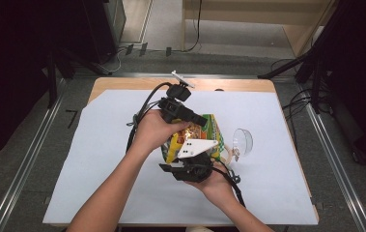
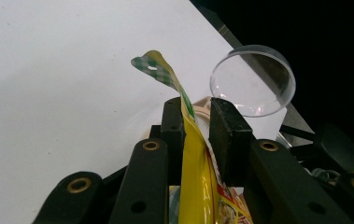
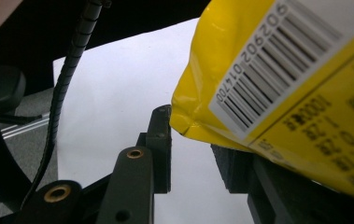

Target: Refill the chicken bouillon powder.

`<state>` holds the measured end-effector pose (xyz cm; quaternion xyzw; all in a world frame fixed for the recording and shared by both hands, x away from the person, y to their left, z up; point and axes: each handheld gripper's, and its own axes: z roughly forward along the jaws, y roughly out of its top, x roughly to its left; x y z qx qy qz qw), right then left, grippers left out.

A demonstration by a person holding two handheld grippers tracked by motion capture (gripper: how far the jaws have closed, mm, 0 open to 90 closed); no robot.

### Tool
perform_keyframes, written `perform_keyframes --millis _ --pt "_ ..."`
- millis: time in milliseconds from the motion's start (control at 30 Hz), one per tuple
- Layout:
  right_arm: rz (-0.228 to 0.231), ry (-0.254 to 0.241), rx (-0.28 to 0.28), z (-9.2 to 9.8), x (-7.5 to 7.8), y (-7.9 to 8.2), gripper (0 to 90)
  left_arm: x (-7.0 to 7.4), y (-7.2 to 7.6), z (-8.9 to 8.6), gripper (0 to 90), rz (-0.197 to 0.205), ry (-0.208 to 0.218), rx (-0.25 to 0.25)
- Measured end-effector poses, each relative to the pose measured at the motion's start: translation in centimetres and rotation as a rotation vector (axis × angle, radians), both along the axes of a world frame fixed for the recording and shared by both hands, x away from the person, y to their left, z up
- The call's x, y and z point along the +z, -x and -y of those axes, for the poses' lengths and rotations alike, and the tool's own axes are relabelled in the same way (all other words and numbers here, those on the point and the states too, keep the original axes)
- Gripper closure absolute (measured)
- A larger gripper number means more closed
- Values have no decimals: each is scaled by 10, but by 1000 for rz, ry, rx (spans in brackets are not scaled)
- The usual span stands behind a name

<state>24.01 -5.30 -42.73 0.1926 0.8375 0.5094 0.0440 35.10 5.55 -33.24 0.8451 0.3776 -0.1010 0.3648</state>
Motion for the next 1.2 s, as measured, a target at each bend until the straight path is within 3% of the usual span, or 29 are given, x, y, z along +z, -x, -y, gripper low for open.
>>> perform_keyframes --millis 100,367,533,833,967,1200 --pt "24 15 16 -1 -1 3 679 -2 3 -5 760 7 23 -2" --pt "7 9 34 -1 -10 3 613 -12 2 -14 772 -6 63 5" --pt "7 9 36 -2 -15 5 603 -15 7 -20 781 9 91 0" --pt "-4 36 30 -4 -25 6 571 -22 10 -30 796 5 112 5" --pt "-40 25 31 -4 -31 5 565 -24 11 -32 807 2 112 -3" --pt "-44 30 25 -4 -34 5 547 -25 14 -35 813 1 121 -5"
